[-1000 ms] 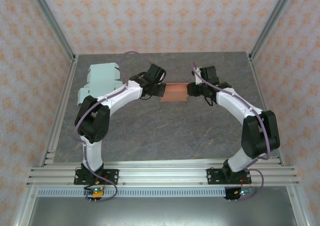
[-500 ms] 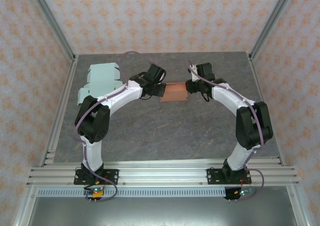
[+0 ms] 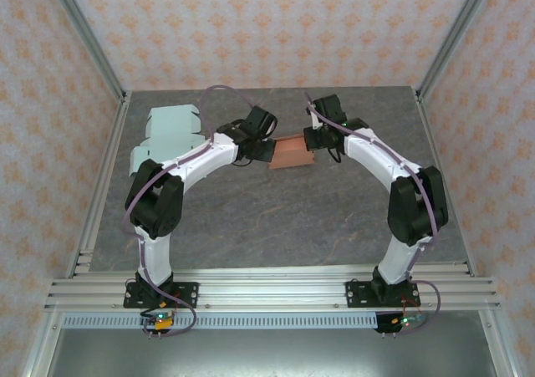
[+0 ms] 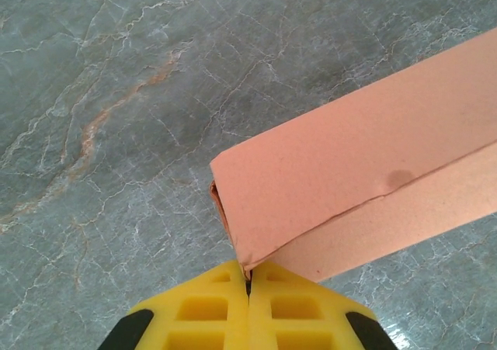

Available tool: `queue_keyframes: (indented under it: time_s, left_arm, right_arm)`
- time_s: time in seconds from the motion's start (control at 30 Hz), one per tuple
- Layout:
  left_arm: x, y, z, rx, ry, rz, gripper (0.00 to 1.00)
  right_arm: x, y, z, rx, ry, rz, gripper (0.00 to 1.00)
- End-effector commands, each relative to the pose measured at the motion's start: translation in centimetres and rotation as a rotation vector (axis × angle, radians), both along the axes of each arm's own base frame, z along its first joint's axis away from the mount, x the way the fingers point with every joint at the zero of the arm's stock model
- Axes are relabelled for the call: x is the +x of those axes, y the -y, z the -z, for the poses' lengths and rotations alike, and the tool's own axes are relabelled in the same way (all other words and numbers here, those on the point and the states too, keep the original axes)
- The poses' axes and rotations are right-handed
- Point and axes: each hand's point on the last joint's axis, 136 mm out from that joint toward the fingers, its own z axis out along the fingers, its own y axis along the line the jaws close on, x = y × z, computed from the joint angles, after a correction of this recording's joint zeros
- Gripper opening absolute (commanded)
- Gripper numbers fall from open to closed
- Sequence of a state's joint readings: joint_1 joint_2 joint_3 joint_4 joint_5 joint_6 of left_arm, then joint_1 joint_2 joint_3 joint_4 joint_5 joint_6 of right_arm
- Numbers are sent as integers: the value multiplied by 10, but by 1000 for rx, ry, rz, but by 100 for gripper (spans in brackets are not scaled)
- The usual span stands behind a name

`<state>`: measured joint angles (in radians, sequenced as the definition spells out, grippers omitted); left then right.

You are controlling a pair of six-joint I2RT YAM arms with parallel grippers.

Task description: Fold the paper box

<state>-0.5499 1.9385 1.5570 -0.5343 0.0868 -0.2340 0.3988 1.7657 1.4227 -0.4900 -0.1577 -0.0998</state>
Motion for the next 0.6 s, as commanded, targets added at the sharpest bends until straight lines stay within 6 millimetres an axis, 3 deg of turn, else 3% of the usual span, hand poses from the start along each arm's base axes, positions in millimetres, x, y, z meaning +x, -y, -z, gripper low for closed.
queue_keyframes:
  time_s: [0.0,0.37,0.57]
  left_arm:
    - [-22,-8,34,81,-126,11,5]
    - [-17,-13,28,124,-122,-6,5]
    - [-17,-12,22,122,-126,-3,6]
  right_arm:
    - [-11,7,9,-44,-87,58,8]
    - [-34,2,9,-79,-300,2,9]
    - [-36,2,7,-67,-330,28,9]
